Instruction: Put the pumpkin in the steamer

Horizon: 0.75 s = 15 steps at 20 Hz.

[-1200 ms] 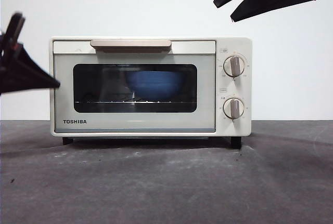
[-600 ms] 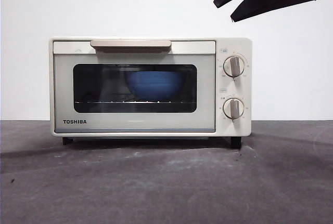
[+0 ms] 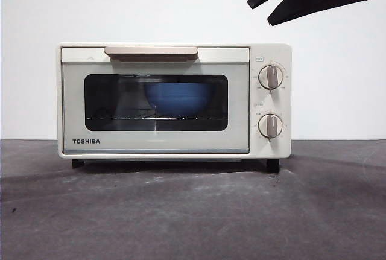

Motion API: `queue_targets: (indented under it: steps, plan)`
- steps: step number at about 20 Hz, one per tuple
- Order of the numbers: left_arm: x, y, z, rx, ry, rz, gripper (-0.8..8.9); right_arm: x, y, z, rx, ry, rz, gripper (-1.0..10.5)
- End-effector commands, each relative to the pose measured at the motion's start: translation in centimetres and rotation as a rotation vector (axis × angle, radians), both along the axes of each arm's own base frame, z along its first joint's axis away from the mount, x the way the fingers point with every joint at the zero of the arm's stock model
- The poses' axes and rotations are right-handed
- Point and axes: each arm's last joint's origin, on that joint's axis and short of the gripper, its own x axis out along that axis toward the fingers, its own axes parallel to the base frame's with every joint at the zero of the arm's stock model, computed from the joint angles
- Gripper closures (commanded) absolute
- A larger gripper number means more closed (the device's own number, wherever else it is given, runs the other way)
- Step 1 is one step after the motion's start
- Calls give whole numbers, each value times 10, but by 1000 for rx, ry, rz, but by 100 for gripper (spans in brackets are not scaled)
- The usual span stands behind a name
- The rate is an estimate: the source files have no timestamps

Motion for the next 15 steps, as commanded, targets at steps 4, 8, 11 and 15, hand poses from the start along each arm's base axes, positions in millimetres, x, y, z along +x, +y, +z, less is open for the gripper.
queue_targets:
  steps: [4,8,11,15]
  plan:
    - [0,0,6,7,-35,-4,799,0,3,3,14,-3,5,785]
    - [0,0,6,7,-35,-5,799,0,2,3,8,-12,-3,934]
    - [0,0,6,7,-35,-4,799,1,2,4,9,-24,-15,934]
    - [0,0,6,7,-35,-5,799,1,3,4,12,-27,-15,934]
